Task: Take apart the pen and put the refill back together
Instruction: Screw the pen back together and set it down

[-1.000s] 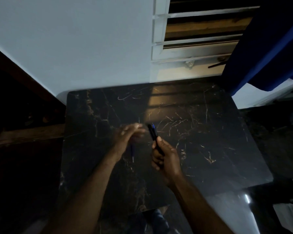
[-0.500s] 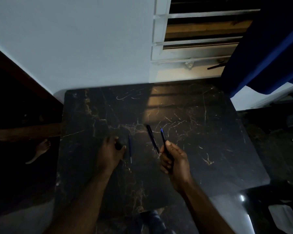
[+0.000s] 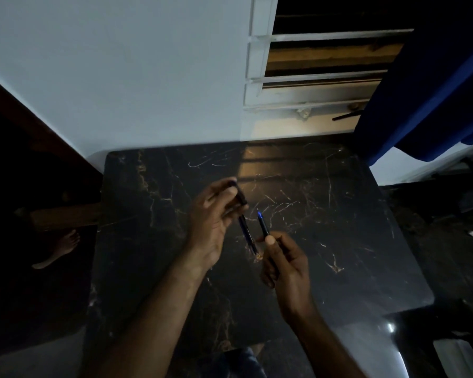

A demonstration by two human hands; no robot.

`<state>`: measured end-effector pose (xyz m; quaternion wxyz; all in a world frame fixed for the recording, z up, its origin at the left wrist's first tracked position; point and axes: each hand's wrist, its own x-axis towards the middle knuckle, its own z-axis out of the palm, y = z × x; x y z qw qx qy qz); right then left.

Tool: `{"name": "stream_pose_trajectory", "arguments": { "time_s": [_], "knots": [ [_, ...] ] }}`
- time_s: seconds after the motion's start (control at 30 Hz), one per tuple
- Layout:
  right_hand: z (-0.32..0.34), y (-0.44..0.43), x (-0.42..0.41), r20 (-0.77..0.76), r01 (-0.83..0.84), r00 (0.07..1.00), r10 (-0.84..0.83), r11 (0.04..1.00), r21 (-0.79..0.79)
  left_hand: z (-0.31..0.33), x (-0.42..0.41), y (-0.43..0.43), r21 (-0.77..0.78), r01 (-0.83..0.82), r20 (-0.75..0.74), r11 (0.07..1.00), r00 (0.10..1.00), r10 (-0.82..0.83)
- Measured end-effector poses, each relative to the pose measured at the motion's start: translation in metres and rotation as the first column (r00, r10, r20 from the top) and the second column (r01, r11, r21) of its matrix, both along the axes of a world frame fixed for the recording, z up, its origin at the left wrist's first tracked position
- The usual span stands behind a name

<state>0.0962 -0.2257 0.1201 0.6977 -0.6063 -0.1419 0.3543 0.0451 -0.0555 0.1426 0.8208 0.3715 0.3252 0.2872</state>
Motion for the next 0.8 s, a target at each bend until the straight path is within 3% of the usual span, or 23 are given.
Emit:
{"name": "stream_pose_trajectory", "arguments": {
  "time_s": [0.13,0.4,0.67,0.8],
  "knots": [
    [0.027,0.005,0.002,0.062,0.031,0.997,-0.038,0.993,0.110,0.047,0.015,-0.008,0.149,0.041,0.120,0.988,0.991,-0.059],
    [0.054,0.011,0.005,0.166,0.050,0.983,-0.083,0.980,0.193,0.075,0.020,-0.019,0.277,0.038,0.108,0.960,0.992,-0.070],
    [0.057,0.008,-0.002,0.142,0.103,0.980,-0.138,0.968,0.229,0.079,0.014,-0.015,0.178,0.025,0.202,0.984,0.977,-0.061],
    [0.061,0.010,-0.002,0.169,0.110,0.975,-0.145,0.973,0.201,0.080,0.014,-0.016,0.284,0.045,0.185,0.958,0.978,-0.101]
  ]
}}
